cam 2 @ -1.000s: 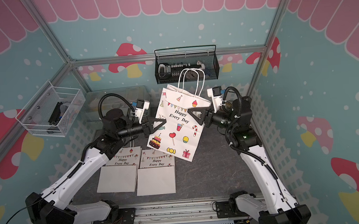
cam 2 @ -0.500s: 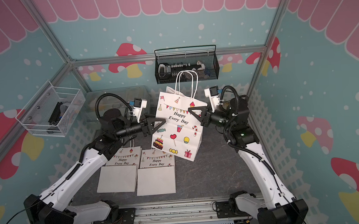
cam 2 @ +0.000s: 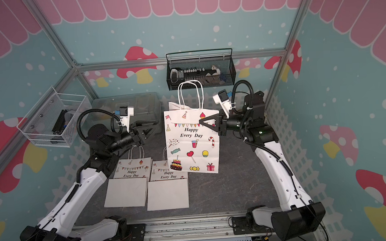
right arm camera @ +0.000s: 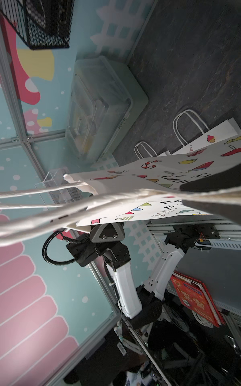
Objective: Put away the paper bag
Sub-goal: Press the paper bag.
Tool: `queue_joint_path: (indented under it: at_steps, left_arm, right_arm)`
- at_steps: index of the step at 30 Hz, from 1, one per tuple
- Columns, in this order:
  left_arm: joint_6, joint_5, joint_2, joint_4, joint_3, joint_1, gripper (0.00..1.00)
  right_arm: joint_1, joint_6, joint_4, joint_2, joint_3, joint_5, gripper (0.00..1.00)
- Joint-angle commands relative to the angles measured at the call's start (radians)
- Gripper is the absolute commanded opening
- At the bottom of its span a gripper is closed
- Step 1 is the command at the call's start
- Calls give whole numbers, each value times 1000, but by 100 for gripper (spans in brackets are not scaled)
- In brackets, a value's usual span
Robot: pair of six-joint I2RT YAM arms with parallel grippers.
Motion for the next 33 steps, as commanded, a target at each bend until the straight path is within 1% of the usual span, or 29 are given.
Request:
queue_joint_path:
  at_steps: [1,3,6,7,12,19,22,25,29,31,33]
  left_arm:
    - [26,139,-46,52,-15,2,73]
    - [53,187,-51,27,-20,1,74]
    - [109,225,-46,-47,-11,-3,75]
    - [127,229,-42,-69,-8,-5,75]
    - [199,234,-31,-124,-15,-10,76]
    - [406,246,10,-402,25,-19,80]
    - [528,164,21,-563,57,-16,81]
    - [632,20,11,-727,99,1,81]
    - [641,-123,-60,-736,85,28,81]
    - [634,-191,-102,-708,60,31,81]
    - [620,-190,-126,-669,38,31,81]
  right_arm:
    - [-3,-19,19,44,54,-189,1]
    - [-3,69,132,63,63,-227,0]
    - [-2,270,367,105,81,-261,0]
    - [-2,297,388,125,102,-274,0]
    - [-1,333,382,201,201,-310,0]
    - [-1,377,381,236,311,-331,0]
    - [-4,387,380,231,350,-337,0]
    - [-6,394,377,222,360,-338,0]
    - [-18,384,378,192,340,-341,0]
    - [-22,373,370,180,338,-341,0]
    - [-21,369,364,179,340,-339,0]
